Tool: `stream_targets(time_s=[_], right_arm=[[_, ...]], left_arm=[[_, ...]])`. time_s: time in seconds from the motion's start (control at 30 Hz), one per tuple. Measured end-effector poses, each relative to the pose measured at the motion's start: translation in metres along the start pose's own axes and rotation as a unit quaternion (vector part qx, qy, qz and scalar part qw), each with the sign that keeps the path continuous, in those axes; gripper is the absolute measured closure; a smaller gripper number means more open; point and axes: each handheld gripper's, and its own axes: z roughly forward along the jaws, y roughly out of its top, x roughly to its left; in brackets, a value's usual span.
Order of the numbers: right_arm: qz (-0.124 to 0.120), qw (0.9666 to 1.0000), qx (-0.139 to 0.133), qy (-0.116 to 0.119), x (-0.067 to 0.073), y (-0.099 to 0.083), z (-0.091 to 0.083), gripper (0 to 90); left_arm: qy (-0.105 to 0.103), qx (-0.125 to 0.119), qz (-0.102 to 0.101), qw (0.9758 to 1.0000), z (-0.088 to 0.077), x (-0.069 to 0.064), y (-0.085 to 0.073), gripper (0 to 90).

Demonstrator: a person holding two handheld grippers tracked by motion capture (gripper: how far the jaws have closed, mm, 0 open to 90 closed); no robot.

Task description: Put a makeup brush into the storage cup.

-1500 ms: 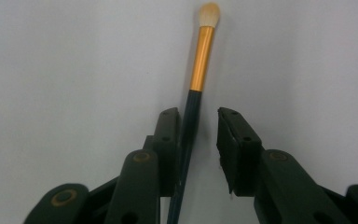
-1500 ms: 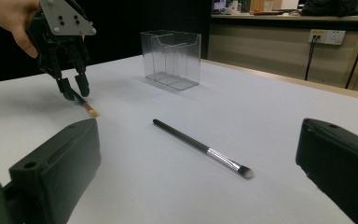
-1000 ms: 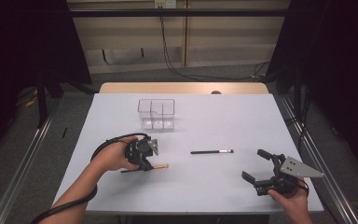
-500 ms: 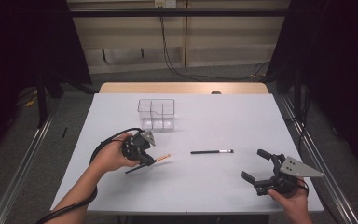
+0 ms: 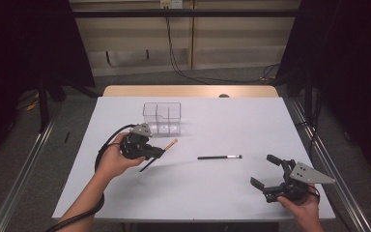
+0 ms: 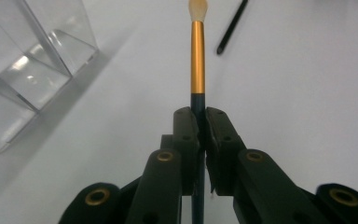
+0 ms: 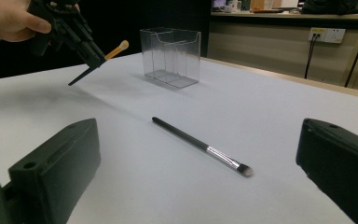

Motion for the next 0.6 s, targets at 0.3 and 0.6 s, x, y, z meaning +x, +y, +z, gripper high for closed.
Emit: stream_targets(time_s=[0.3,0.6], right_arm=[[-0.001,1.0,0.0,-0.001,0.0,0.0,0.0,0.0],[-0.001,1.0,0.0,-0.001,0.001,0.0,0.0,0.0]], left_arm=[[0.01,-0.068,-0.019,0.9975,-0.003,0.001,-0.006,83.6],[0.027,-0.136,-0.044,0.9893,-0.006,0.002,-0.011,83.6]])
